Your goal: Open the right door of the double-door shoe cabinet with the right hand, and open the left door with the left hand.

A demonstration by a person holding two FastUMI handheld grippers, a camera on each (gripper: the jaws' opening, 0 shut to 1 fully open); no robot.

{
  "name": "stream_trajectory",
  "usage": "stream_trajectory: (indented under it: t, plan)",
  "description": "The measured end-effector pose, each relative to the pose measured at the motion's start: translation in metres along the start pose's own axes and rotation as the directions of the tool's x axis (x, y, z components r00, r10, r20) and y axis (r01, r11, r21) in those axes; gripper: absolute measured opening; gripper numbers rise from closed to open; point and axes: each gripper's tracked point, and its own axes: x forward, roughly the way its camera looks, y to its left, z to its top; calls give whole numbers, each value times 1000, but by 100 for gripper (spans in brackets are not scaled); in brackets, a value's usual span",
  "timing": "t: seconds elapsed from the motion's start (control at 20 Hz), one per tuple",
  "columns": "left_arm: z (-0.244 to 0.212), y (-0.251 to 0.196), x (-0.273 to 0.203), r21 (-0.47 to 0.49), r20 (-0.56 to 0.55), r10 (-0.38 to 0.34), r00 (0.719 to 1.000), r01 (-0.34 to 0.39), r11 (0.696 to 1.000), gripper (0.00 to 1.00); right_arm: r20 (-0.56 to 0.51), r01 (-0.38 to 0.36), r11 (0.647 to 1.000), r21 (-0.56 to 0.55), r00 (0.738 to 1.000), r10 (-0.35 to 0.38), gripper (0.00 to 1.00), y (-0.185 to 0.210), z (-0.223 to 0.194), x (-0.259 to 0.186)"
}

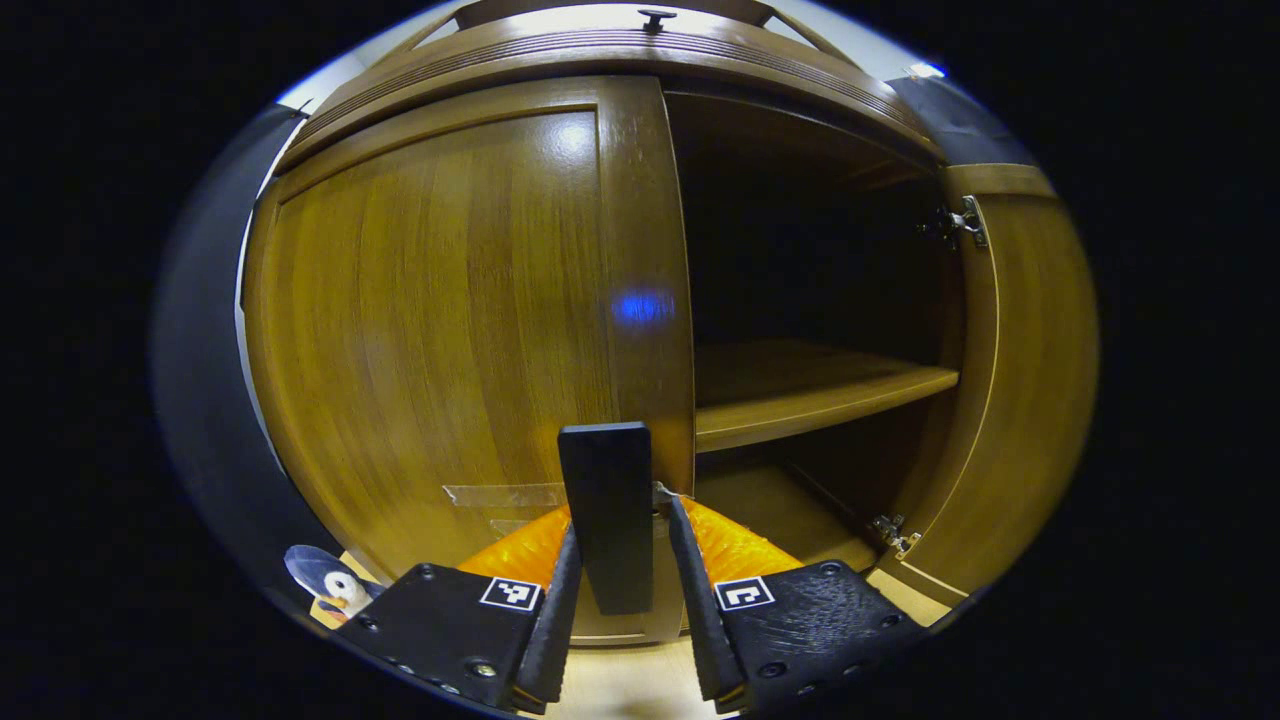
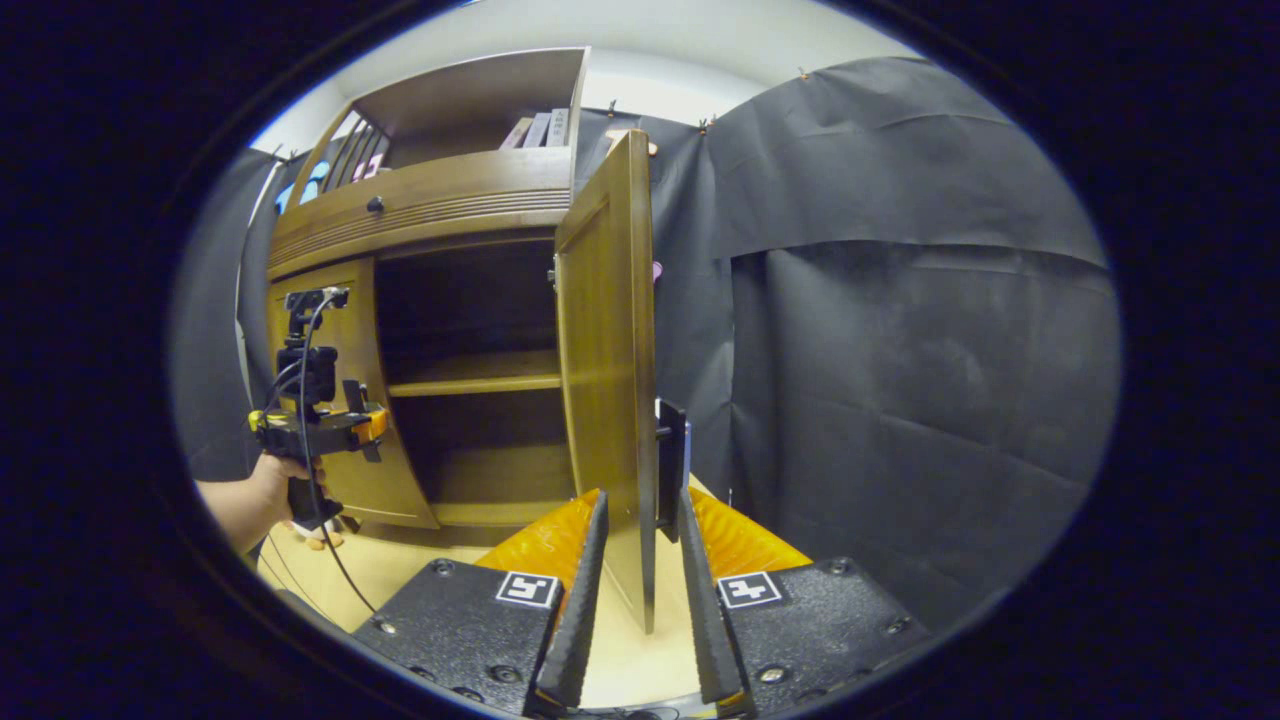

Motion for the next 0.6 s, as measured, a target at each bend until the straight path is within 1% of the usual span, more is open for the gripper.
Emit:
stream_trajectory:
  t: [0.05,0.1,0.15,0.2,0.25,0.3,0.35,0.6]
  plan:
    - [1,2,-6,6,6,9,1000,-9,1000,39,-1,-1,1000,-1,1000,1,45,-1,-1,-1]
    - [0,4,-3,-1,4,3,1000,-3,1000,29,-3,-1,1000,-1,1000,1,47,-3,-1,0]
    - [0,3,-4,-8,0,1,1000,-1,1000,30,-4,-2,1000,0,1000,2,47,-3,-1,-1]
    - [0,3,-6,-15,-5,0,1000,0,1000,30,-5,-5,1000,1,1000,5,45,-3,-1,-1]
    - [0,4,-5,-20,-7,1,1000,-1,1000,39,-4,-6,1000,0,1000,6,45,-3,-1,0]
    - [0,4,-6,-23,-8,4,1000,-4,1000,30,-2,-9,1000,0,1000,9,48,-2,0,0]
    - [-1,3,-7,-29,-9,7,1000,-7,1000,30,-1,-10,1000,-2,1000,10,45,-2,0,0]
    - [-3,5,-18,-29,-15,7,1000,-8,1000,30,-9,-38,999,-24,999,38,45,7,-2,5]
